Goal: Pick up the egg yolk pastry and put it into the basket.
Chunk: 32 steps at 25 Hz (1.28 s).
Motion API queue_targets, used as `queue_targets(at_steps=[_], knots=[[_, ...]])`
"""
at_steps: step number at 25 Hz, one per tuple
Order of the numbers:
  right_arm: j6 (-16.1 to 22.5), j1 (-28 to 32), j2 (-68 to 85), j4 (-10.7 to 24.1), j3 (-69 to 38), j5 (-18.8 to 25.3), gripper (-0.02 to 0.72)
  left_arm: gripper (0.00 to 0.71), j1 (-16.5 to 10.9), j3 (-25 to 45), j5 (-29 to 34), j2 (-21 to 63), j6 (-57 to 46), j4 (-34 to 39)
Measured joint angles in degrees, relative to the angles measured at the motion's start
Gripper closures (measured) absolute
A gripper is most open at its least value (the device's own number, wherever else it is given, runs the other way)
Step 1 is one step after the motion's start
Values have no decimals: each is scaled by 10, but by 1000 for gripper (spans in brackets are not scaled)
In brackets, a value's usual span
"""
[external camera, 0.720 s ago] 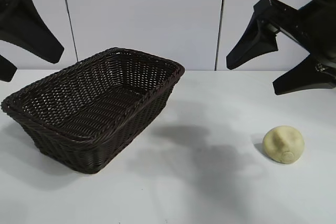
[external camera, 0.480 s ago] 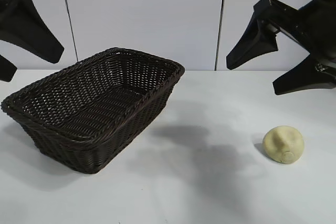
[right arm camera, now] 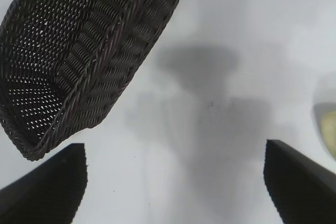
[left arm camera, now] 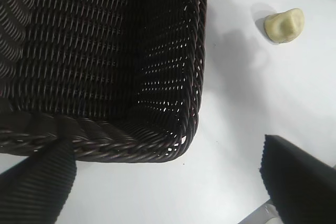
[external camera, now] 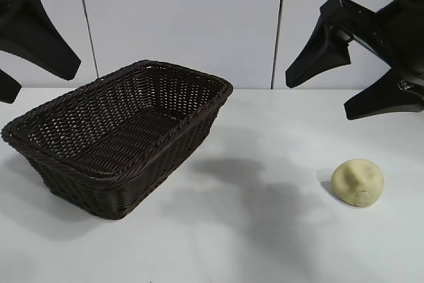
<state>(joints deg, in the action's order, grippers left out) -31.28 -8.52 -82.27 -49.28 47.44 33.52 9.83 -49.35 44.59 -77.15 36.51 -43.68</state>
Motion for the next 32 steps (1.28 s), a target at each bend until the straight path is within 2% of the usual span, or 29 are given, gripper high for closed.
queue_targets(at_steps=[9,12,16,24,27,32], knots=[[0,0,0,0,0,0,50,22,0,0,-14,0,-1,0],[0,0,0,0,0,0,50,22,0,0,-17,0,-32,0],[0,0,0,0,0,0,50,22,0,0,-37,0,-156,27],[0,0,0,0,0,0,50,22,0,0,-47,0,-488,209],[0,0,0,0,0,2,50,22,0,0,-43,0,-546,239],[1,0,0,0,0,2,50,22,4,0,-21,0,-561,227]])
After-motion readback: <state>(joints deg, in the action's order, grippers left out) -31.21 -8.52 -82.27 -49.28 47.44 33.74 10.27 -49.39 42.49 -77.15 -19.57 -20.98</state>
